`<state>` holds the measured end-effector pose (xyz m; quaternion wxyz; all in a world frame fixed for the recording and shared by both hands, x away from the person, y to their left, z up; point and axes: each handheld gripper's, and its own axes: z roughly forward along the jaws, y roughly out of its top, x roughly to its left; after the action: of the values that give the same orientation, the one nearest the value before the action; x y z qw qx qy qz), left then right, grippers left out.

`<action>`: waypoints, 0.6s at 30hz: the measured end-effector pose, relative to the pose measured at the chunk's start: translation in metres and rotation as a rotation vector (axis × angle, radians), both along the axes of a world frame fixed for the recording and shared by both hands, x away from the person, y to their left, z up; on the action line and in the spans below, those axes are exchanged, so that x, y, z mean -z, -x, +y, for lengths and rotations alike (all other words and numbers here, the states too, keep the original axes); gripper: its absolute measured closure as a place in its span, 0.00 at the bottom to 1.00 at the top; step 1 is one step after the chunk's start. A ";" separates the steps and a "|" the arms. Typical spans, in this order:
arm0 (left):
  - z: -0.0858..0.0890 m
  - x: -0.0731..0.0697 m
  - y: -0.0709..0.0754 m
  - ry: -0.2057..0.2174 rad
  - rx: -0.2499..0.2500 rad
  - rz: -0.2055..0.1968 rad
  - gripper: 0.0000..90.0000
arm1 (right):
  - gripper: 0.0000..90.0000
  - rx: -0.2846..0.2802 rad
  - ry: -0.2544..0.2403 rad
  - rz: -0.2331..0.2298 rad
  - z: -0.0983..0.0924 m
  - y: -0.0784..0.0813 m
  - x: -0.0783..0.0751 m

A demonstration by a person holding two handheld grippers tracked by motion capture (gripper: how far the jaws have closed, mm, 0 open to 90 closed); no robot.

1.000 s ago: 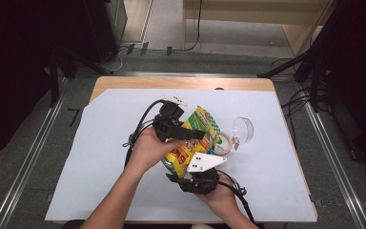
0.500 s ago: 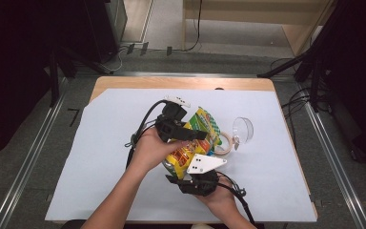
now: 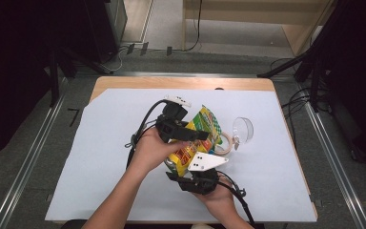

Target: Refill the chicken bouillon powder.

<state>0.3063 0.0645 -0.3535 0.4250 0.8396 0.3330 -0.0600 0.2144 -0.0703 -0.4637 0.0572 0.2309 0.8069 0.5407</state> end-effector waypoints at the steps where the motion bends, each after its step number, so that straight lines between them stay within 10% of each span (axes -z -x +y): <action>1: 0.001 -0.001 0.000 0.002 -0.002 0.005 0.66 | 0.72 0.005 -0.002 0.004 0.000 0.000 0.000; 18: 0.000 -0.008 0.006 -0.100 -0.041 -0.079 0.82 | 0.66 -0.045 -0.049 0.050 0.005 -0.004 -0.004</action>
<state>0.3006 0.0643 -0.3457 0.3965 0.8544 0.3359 -0.0012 0.2182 -0.0650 -0.4595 0.0192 0.2275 0.7997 0.5553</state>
